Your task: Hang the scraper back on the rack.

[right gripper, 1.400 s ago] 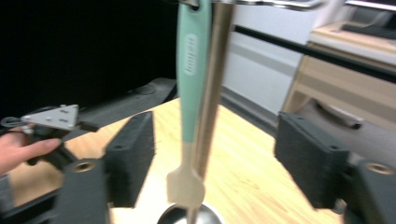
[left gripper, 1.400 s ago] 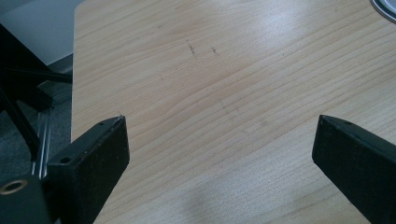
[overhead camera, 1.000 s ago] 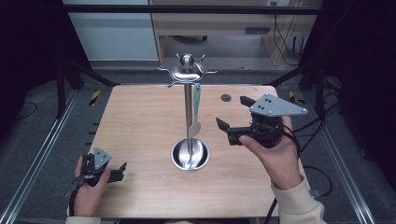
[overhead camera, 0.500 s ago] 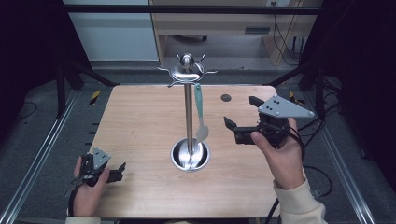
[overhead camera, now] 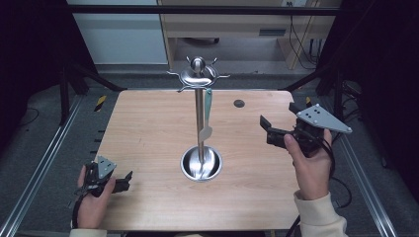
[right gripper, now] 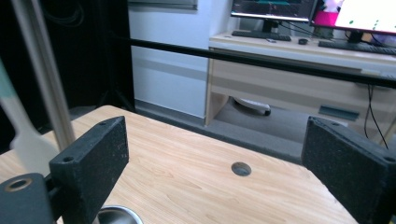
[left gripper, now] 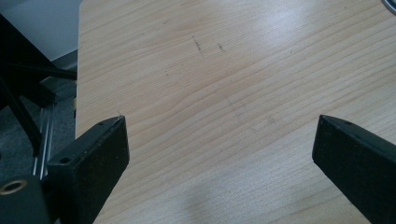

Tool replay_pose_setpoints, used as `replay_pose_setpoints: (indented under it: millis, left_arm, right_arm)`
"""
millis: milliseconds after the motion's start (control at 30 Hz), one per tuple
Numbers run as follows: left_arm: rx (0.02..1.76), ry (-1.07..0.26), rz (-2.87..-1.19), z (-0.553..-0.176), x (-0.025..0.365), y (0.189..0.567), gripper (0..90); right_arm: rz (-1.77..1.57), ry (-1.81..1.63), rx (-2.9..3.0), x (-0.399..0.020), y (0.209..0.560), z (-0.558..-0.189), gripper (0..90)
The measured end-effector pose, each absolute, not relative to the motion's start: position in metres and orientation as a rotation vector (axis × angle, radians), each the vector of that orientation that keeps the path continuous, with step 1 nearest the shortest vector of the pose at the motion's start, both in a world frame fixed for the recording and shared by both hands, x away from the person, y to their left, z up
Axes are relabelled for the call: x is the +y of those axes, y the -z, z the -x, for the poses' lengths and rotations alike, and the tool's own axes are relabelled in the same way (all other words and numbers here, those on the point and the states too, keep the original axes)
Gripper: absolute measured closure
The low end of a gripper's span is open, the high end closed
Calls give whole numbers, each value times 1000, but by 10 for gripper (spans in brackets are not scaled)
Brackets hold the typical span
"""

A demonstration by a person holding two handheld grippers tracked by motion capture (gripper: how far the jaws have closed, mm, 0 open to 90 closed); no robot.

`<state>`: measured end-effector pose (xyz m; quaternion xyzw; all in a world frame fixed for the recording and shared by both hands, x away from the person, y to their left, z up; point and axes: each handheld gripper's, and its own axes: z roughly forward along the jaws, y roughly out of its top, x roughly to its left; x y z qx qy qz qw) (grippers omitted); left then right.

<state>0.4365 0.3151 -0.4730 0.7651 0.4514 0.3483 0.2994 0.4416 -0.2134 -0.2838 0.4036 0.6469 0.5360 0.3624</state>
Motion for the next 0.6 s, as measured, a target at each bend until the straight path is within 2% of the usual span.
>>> replay_pose_setpoints:
  millis: [167, 600]
  left_arm:
    - [1213, -936, -1978, -434, 321, 469, 37]
    - [1207, -942, -2001, -435, 318, 470, 35]
  right_arm:
    - [-1085, -1333, 1645, -217, 299, -448, 89]
    - [-1149, -1261, 1731, -219, 341, -463, 104]
